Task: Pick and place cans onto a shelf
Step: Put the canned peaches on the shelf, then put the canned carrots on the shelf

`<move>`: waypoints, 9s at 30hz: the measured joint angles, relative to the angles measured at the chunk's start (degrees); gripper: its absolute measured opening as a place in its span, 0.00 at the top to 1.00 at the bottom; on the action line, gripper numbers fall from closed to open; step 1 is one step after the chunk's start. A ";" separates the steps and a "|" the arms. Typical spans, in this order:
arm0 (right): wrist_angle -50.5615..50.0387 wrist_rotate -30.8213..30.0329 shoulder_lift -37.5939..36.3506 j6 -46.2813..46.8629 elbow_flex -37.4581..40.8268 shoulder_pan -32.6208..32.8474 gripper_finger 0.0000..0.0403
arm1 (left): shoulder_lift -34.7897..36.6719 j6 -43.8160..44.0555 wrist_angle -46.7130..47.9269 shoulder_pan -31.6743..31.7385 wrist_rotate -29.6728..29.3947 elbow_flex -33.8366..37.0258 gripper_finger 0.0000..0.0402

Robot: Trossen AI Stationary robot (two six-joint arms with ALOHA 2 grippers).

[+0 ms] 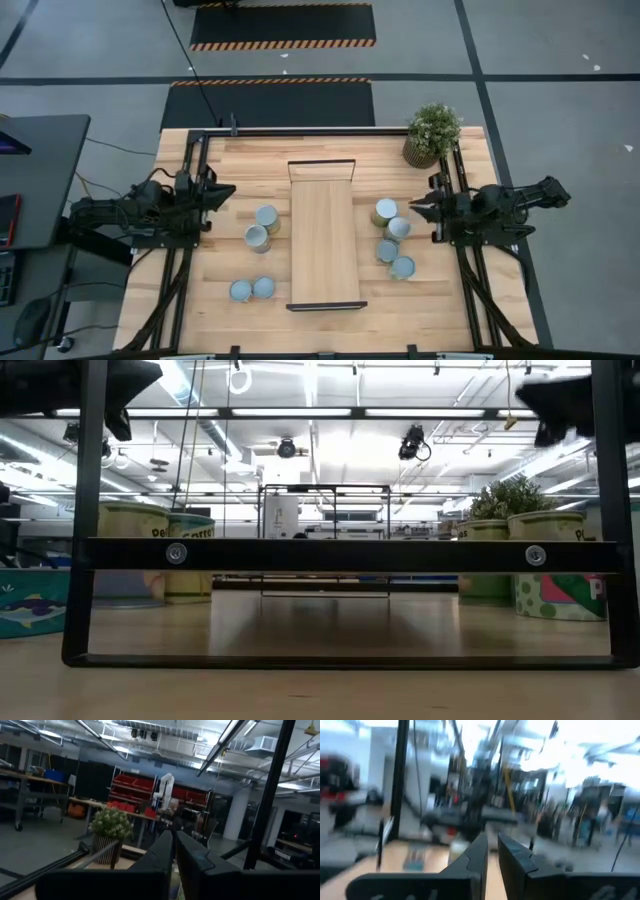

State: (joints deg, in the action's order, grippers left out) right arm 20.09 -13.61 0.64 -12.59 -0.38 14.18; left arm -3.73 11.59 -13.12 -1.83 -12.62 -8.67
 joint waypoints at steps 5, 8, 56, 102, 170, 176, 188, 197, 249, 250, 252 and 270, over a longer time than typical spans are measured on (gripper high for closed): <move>15.68 -9.78 -0.06 10.98 -0.02 -0.73 0.88 | -0.02 4.65 0.99 -0.02 5.90 0.02 0.93; 16.72 -22.87 -0.04 15.82 -0.04 -1.83 0.88 | -0.04 3.06 1.23 -0.04 6.73 0.02 0.93; -12.49 -19.55 14.57 7.90 -8.66 -9.93 0.71 | -48.57 11.59 42.64 -0.04 -9.64 -34.43 0.17; -6.37 -14.74 21.77 8.51 -8.63 -9.84 0.65 | -73.59 48.50 73.22 -18.43 11.05 -43.70 0.13; -4.20 -14.74 24.88 9.41 -8.63 -9.87 0.65 | -81.65 39.94 60.86 -15.25 -4.42 -55.93 0.22; -2.97 -14.72 24.98 9.41 -8.63 -9.86 0.65 | -82.64 35.45 62.28 -9.46 -6.49 -64.92 0.22; -1.57 -14.72 27.70 9.06 -8.63 -9.87 0.65 | -100.89 17.79 61.09 2.40 -5.36 -84.67 0.22; -1.30 -14.70 27.98 8.99 -8.63 -9.86 0.65 | -114.15 15.94 65.89 5.63 -4.55 -99.32 0.22; -0.91 -11.77 30.21 9.40 -8.63 -9.82 0.65 | -110.47 0.94 73.53 -1.74 -10.10 -101.68 0.09; -0.91 -11.77 30.23 9.41 -8.63 -9.82 0.65 | -110.34 1.95 74.90 -2.14 -10.10 -101.68 0.10; -0.95 -11.77 30.28 9.41 -8.63 -9.82 0.65 | -110.13 4.46 79.12 -2.87 -10.03 -101.57 0.11; -0.45 -11.14 30.50 9.97 -8.63 -9.81 0.65 | -95.29 13.39 81.51 -4.71 -7.14 -77.57 0.14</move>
State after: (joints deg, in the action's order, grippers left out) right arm 19.64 -24.75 31.14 -2.61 -9.02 4.37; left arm -99.02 24.98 68.39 -6.53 -19.77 -86.23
